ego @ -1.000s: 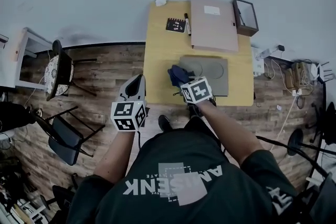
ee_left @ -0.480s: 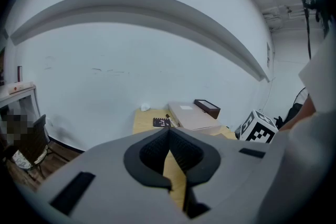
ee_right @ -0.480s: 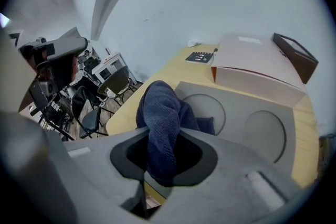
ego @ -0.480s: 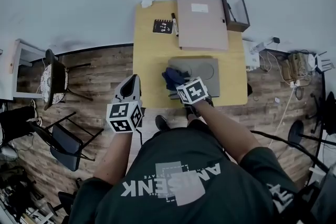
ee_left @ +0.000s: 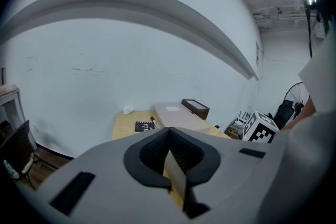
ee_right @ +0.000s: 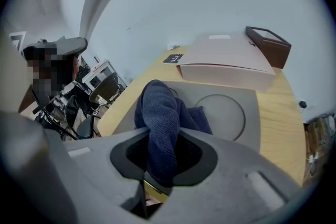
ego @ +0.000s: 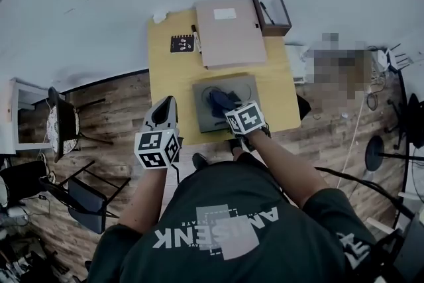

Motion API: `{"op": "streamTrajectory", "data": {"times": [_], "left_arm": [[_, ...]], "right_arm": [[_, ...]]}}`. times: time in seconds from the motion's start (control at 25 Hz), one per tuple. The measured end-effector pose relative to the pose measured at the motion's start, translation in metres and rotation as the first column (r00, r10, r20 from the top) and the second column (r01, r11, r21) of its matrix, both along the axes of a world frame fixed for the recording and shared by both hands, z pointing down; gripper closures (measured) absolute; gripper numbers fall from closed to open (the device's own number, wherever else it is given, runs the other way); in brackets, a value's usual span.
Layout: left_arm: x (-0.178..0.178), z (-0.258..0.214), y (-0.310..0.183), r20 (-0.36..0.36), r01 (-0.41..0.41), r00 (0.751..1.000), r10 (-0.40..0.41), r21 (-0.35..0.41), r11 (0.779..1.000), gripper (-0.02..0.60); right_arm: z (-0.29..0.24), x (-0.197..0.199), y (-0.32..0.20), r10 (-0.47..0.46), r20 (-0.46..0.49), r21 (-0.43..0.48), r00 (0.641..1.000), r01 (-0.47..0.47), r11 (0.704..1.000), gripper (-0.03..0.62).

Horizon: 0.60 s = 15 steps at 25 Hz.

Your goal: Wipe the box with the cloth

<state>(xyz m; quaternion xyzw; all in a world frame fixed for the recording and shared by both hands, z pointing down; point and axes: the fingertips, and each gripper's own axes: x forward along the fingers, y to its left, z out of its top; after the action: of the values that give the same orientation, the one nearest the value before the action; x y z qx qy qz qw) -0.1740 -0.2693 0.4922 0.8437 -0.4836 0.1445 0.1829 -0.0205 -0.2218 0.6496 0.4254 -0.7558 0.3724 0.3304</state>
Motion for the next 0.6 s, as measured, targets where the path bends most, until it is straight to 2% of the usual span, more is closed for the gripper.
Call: {"op": "streamTrajectory", "data": {"times": [0.6], "left_arm": [[0.053, -0.005, -0.013, -0.002, -0.107, 0.994, 0.107, 0.016, 0.994, 0.58]], "right_arm": [[0.0, 0.084, 0.009, 0.179, -0.017, -0.001, 0.984, -0.18, 0.984, 0.517]]}}
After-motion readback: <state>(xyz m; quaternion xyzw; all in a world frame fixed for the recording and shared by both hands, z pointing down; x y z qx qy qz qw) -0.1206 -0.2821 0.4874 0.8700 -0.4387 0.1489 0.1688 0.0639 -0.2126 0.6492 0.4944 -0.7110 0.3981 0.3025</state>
